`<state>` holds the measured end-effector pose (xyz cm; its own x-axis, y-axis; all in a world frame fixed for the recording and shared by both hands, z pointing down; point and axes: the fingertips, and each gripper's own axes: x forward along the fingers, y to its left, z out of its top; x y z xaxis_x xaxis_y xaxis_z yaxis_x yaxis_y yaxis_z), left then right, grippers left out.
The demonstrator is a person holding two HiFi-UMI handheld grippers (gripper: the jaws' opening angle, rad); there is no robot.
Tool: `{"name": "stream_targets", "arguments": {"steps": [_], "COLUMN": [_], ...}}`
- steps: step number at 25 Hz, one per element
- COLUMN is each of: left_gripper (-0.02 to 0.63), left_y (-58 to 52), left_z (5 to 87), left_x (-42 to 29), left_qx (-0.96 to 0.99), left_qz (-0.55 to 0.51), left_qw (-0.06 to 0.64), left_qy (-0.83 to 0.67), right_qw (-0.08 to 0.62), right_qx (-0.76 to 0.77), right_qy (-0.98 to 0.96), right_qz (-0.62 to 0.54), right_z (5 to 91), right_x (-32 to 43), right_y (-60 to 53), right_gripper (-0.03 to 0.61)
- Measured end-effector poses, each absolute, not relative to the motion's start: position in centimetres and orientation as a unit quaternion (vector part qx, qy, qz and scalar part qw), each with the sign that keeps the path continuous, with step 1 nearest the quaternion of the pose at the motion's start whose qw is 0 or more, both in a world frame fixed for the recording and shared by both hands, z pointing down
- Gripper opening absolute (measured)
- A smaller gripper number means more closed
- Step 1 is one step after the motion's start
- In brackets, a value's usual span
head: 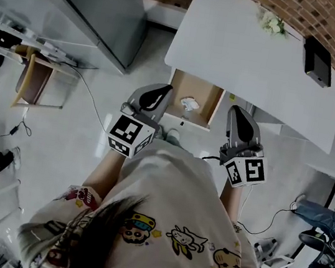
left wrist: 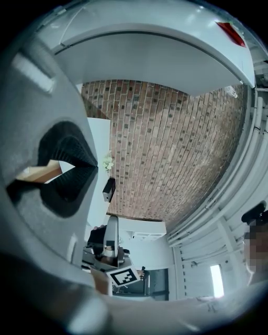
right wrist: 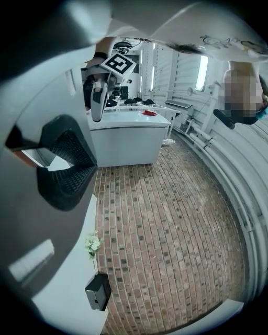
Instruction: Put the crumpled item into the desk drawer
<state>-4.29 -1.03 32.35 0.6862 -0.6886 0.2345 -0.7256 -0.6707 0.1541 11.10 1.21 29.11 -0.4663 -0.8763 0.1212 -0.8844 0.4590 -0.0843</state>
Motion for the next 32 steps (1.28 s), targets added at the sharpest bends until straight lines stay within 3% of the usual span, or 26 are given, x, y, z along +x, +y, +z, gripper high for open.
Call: {"name": "stream_targets", "arguments": {"steps": [32], "left_gripper": [-0.003], "left_y": [-0.8], "left_z": [32.9], "left_x": [-7.1], "left_qx": [0.898], "left_qz": [0.081], "left_qw": [0.114], "left_qy": [-0.418], "right_qw": [0.039], "right_qx": [0.507], "right_qy": [-0.857], "right_qz": [0.086], "right_z": [30.3], "right_x": [9.7], "right_y": [1.9], "right_gripper": [0.009]}}
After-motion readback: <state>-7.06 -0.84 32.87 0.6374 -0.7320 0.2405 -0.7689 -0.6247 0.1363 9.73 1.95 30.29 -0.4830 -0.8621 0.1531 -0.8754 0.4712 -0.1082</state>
